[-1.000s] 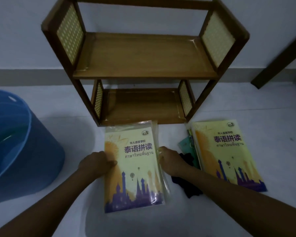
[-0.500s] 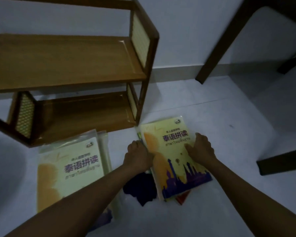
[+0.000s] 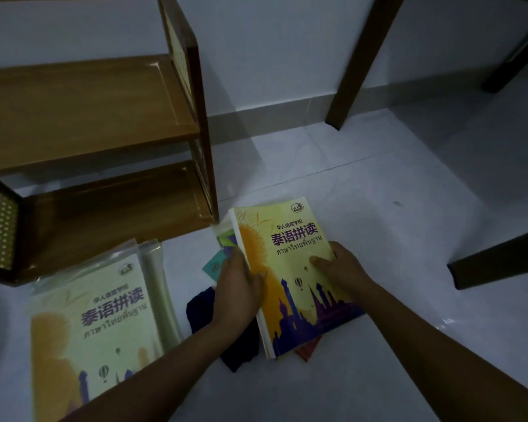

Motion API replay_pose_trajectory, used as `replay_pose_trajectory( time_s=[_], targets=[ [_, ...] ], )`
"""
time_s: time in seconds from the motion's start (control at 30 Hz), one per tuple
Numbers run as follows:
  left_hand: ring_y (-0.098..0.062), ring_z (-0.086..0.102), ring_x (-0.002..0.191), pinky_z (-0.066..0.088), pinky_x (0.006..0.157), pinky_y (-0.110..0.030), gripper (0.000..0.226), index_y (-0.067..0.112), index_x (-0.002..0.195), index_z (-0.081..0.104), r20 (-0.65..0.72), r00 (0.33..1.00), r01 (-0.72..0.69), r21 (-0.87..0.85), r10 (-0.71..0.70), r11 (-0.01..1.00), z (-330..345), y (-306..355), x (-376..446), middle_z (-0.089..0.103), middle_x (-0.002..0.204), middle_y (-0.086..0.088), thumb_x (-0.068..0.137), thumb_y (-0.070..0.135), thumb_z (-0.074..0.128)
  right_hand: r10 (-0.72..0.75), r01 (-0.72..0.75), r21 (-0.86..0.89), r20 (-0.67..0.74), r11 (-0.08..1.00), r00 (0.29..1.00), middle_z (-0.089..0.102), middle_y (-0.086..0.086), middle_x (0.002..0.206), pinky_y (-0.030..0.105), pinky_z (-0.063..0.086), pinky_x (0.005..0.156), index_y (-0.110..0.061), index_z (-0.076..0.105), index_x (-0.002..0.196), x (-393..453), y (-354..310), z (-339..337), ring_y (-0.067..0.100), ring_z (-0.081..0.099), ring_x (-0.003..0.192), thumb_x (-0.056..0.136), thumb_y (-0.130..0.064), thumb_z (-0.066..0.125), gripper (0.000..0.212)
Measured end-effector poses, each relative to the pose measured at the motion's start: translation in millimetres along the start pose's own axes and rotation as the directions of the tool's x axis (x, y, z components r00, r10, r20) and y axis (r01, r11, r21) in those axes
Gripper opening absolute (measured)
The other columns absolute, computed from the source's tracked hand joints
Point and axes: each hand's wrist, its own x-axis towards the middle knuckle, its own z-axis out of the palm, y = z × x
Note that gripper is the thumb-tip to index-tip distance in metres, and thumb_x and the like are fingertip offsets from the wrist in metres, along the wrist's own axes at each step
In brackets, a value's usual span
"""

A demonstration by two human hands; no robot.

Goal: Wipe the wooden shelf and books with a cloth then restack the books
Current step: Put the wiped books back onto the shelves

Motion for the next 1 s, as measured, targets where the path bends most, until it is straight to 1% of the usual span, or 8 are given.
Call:
replay_pose_trajectory(
  time_s=[0.23,0.43,0.57,0.7,0.77,0.83,0.9,1.0],
  targets=[
    [-0.006,0.063,0.09,0.058,0.076,-0.031,0.03,0.021,0.12,0.048,0.025,0.995,-0.099,-0.061,0.101,0.993,-10.1,5.5,-8.2,0.065,0.107,0.005,0.092,0.022,0.057,-0.023,0.002,0.182,0.111,0.983,0.994,0.07,0.002,0.111,0.047,0.058,0.083,-0.023,0.056,0.121,-3.4,-1.3,-8.4,0.022,0.07,0.092,0.091,-0.028,0.06,0.031],
    [-0.017,0.03,0.126,0.032,0.106,-0.026,0.048,0.01,0.131,0.048,-0.117,0.967,-0.202,0.182,0.225,0.962,-7.8,14.7,-8.5,0.039,0.134,-0.009,0.086,0.014,0.063,-0.071,0.059,0.206,0.05,0.977,0.996,0.069,0.002,0.109,0.05,0.057,0.083,-0.031,0.058,0.109,-5.7,-0.9,-9.4,0.024,0.069,0.092,0.09,-0.021,0.061,0.022],
    [-0.01,0.044,0.119,0.047,0.099,-0.031,0.048,0.023,0.134,0.043,-0.045,0.968,-0.25,-0.043,0.248,0.967,-13.7,35.2,-21.8,0.047,0.128,0.002,0.09,0.014,0.059,-0.059,0.055,0.293,0.007,0.954,0.998,0.067,0.004,0.114,0.047,0.057,0.08,-0.022,0.057,0.12,-11.2,5.9,-16.4,0.024,0.068,0.093,0.089,-0.015,0.06,0.033],
    [0.009,0.059,0.1,0.052,0.08,-0.012,0.052,0.042,0.13,0.039,0.136,0.966,-0.15,-0.396,0.219,0.906,-28.8,60.1,-21.5,0.061,0.112,0.019,0.095,0.004,0.05,-0.06,0.044,0.487,0.016,0.872,0.998,0.061,0.014,0.121,0.041,0.055,0.078,-0.02,0.048,0.114,-23.8,11.8,-30.6,0.026,0.063,0.101,0.083,-0.009,0.068,0.038],
    [0.009,0.058,0.104,0.05,0.08,-0.009,0.055,0.048,0.124,0.037,0.165,0.945,-0.183,-0.447,0.282,0.876,-45.1,69.8,-23.4,0.059,0.113,0.025,0.094,0.004,0.051,-0.083,0.02,0.62,0.073,0.784,0.994,0.066,0.013,0.115,0.037,0.059,0.074,-0.021,0.045,0.115,-35.1,8.7,-41.9,0.026,0.066,0.1,0.054,-0.03,0.091,0.077],
    [0.007,0.059,0.107,0.05,0.081,-0.01,0.051,0.042,0.129,0.037,0.16,0.916,-0.258,-0.465,0.367,0.847,-66.7,75.9,-30.1,0.058,0.116,0.026,0.095,0.007,0.052,-0.144,0.062,0.644,0.076,0.763,0.987,0.069,0.007,0.108,0.035,0.06,0.072,-0.025,0.043,0.118,-47.8,-2.1,-48.8,0.022,0.069,0.097,0.027,-0.043,0.096,0.107],
    [0.005,0.06,0.105,0.05,0.079,-0.01,0.049,0.044,0.132,0.036,0.111,0.899,-0.348,-0.41,0.425,0.843,-91.4,73.7,-39.5,0.058,0.117,0.025,0.097,0.013,0.051,-0.242,0.157,0.613,0.058,0.774,0.969,0.069,0.006,0.111,0.041,0.059,0.076,-0.026,0.045,0.121,-61.6,-21.1,-48.6,0.023,0.069,0.101,0.037,-0.038,0.096,0.099],
    [-0.002,0.066,0.094,0.059,0.073,-0.026,0.051,0.046,0.138,0.032,-0.009,0.906,-0.41,-0.261,0.422,0.874,-133.0,46.5,-52.6,0.061,0.116,0.017,0.097,0.021,0.049,-0.411,0.341,0.524,0.02,0.78,0.911,0.068,0.007,0.116,0.046,0.057,0.083,-0.02,0.054,0.118,-86.3,-64.2,-25.5,0.024,0.066,0.107,0.074,-0.008,0.075,0.05]
  ],
)
